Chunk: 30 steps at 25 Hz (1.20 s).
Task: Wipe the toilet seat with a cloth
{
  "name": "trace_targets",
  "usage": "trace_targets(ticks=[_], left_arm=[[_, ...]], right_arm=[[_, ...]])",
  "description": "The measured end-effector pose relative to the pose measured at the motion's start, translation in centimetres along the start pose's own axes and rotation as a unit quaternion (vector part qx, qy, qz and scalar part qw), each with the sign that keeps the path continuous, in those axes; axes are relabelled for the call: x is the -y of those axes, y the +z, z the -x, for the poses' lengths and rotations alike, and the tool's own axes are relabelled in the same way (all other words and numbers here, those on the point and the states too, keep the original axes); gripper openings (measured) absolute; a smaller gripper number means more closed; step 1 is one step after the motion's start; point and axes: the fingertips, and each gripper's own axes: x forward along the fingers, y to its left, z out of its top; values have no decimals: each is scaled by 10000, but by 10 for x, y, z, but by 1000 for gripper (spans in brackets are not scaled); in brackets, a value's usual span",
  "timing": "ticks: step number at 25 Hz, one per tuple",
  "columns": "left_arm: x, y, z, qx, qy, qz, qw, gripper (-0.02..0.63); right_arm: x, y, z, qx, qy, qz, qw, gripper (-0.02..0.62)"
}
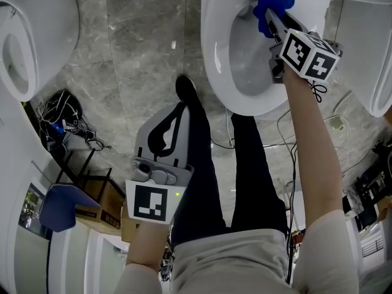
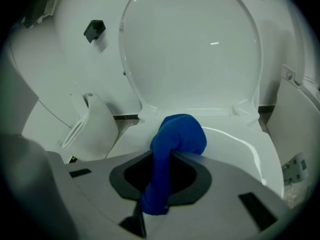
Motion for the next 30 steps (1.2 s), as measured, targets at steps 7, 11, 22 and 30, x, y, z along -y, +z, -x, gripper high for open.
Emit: trace_targets(ticks=[7, 11, 22, 30], left_arm=[[-5, -1, 5, 44, 83, 45, 9999, 8], [0, -2, 5, 50, 62, -17, 10000, 8], [-5, -1, 15, 104, 153, 3, 9998, 8], [-9, -9, 25, 130, 171, 59, 9998, 8]], right_arm=[[-10, 1, -2, -5, 33, 116, 9999, 64], [-16, 0, -4, -11, 162, 209, 9996, 64], [-40, 3, -5, -25, 349, 404, 9986, 64], [-61, -6, -7, -74, 472, 508, 9976, 64]])
